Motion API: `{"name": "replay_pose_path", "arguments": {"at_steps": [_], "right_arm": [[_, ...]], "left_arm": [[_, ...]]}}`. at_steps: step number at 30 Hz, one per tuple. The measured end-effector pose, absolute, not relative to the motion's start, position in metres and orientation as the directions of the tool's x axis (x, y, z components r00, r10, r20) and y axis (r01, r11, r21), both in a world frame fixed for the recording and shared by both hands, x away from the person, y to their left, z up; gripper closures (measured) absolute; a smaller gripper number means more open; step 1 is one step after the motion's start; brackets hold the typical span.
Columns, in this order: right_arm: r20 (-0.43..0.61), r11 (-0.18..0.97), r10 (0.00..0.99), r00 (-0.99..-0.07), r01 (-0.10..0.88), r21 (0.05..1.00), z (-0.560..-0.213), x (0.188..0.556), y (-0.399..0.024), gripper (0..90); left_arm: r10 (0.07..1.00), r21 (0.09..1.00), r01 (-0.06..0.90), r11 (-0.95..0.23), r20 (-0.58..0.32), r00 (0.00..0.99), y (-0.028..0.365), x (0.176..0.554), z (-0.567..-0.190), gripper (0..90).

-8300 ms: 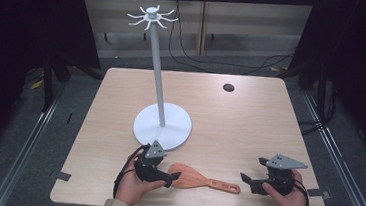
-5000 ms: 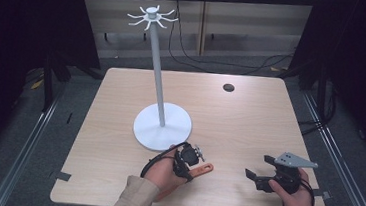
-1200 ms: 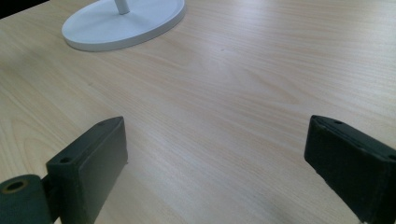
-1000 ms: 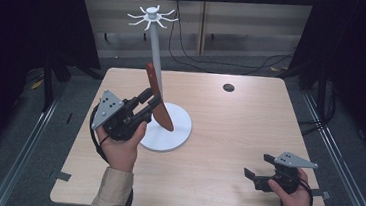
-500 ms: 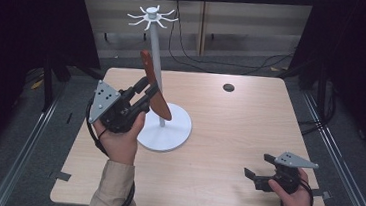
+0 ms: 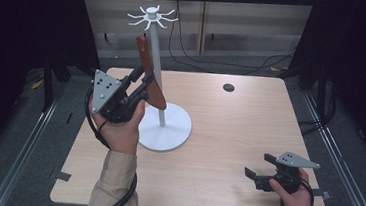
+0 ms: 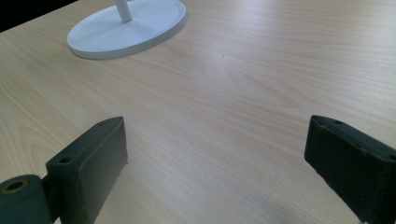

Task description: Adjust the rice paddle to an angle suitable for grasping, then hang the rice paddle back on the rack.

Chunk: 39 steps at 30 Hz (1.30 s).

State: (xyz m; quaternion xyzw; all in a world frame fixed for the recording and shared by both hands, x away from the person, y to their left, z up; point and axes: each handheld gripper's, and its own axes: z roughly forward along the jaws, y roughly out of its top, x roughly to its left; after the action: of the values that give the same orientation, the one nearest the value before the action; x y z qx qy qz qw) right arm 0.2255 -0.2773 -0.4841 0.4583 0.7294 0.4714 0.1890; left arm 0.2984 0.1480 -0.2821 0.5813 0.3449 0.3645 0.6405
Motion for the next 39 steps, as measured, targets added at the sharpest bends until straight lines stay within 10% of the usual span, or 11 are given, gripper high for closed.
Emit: {"name": "replay_pose_path", "arguments": {"at_steps": [39], "right_arm": [[0.171, 0.12, 0.842, -0.512, 0.486, 0.866, -0.482, 0.225, -0.279, 5.5]], "left_arm": [[0.92, 0.997, -0.078, 0.013, 0.018, 0.391, 0.133, 0.325, -0.272, 66.3]]}}
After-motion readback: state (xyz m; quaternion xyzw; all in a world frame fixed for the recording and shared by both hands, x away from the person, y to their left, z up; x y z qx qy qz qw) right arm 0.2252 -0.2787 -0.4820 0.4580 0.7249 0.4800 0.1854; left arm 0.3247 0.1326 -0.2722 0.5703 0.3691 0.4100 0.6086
